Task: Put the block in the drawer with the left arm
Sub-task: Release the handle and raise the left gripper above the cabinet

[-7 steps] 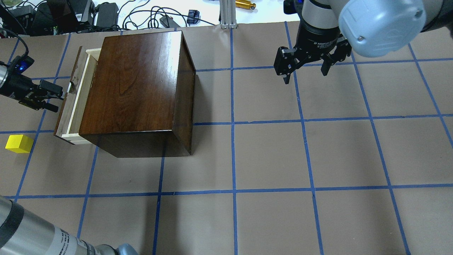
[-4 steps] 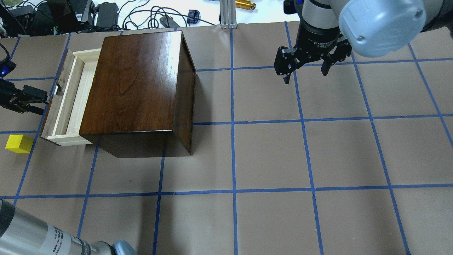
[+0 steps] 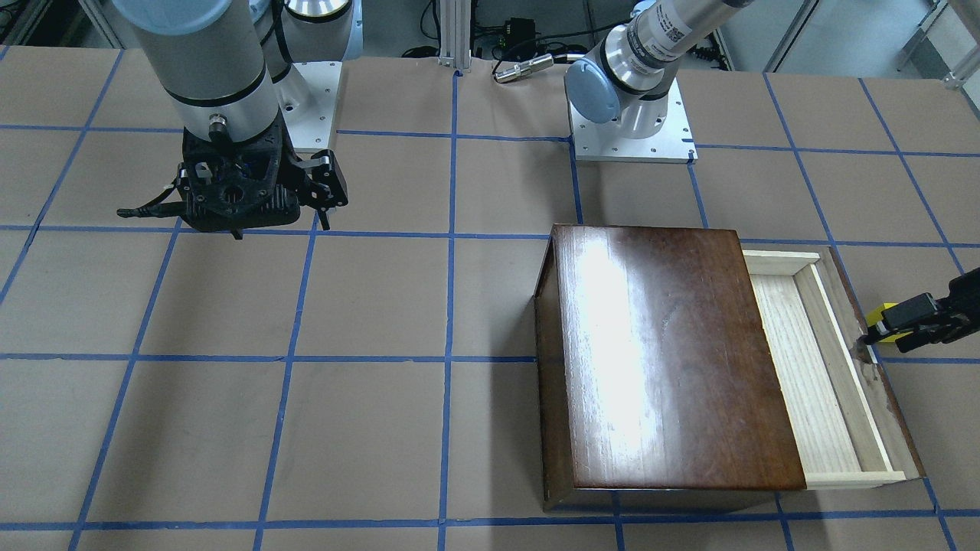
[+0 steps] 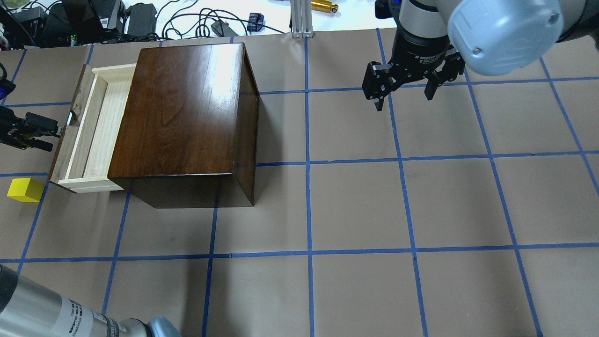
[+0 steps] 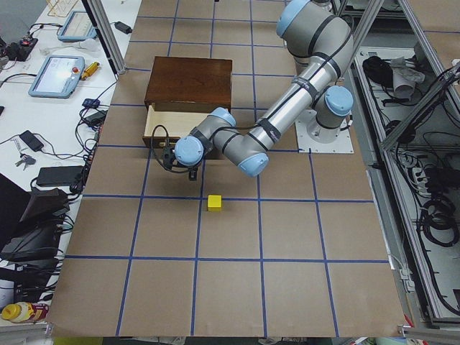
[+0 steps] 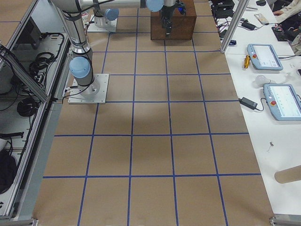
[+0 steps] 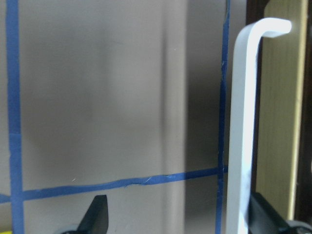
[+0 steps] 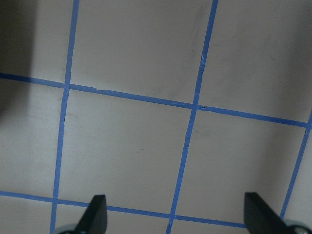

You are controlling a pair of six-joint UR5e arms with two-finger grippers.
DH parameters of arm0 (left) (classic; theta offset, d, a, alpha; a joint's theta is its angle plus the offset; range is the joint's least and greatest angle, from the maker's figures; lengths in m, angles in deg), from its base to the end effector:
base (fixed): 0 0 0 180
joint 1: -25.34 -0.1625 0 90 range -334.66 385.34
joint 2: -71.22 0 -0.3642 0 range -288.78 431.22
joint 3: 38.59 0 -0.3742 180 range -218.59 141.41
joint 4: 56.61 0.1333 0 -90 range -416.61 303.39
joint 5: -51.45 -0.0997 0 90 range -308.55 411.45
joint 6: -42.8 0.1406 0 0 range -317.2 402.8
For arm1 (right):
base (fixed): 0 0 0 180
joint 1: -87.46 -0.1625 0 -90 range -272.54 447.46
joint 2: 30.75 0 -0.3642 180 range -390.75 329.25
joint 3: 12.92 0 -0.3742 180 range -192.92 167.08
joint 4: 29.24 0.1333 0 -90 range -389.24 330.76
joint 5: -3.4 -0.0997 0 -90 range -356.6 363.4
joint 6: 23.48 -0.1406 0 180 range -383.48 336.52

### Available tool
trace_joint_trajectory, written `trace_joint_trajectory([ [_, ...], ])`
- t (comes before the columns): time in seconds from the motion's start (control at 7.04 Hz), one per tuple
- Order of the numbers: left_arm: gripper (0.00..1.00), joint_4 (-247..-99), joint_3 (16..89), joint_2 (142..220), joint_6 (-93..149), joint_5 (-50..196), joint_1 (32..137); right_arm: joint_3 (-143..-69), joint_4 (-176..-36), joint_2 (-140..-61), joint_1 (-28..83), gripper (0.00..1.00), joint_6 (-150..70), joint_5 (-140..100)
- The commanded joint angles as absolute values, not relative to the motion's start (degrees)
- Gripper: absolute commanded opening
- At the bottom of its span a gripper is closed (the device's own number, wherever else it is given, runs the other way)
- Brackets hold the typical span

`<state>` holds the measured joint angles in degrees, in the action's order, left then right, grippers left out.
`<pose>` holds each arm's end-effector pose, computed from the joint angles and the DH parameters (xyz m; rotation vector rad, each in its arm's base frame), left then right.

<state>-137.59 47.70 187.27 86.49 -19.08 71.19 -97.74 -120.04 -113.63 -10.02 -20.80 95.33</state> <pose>0.2695 -0.5363 0.1955 0.0658 -2.7359 0.0955 0.1946 -0.4949 0.3687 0.2756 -3.0947 -0.0287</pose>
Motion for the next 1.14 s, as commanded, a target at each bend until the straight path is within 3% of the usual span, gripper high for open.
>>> trace_joint_trajectory([
  [0.0, 1.00, -138.61, 47.37, 183.39, 86.31, -21.57, 71.22, -97.74, -120.03, -113.63, -10.02, 1.00, -20.85, 95.33],
  [0.71, 1.00, -154.33, 48.34, 163.54, 86.04, -28.94, 71.57, -97.74, -120.03, -113.63, -10.02, 1.00, -20.76, 95.33],
  [0.99, 1.00, -155.92, 49.56, 160.00, 81.24, -31.96, 73.75, -97.74, -120.03, -113.63, -10.02, 1.00, -20.84, 95.33],
])
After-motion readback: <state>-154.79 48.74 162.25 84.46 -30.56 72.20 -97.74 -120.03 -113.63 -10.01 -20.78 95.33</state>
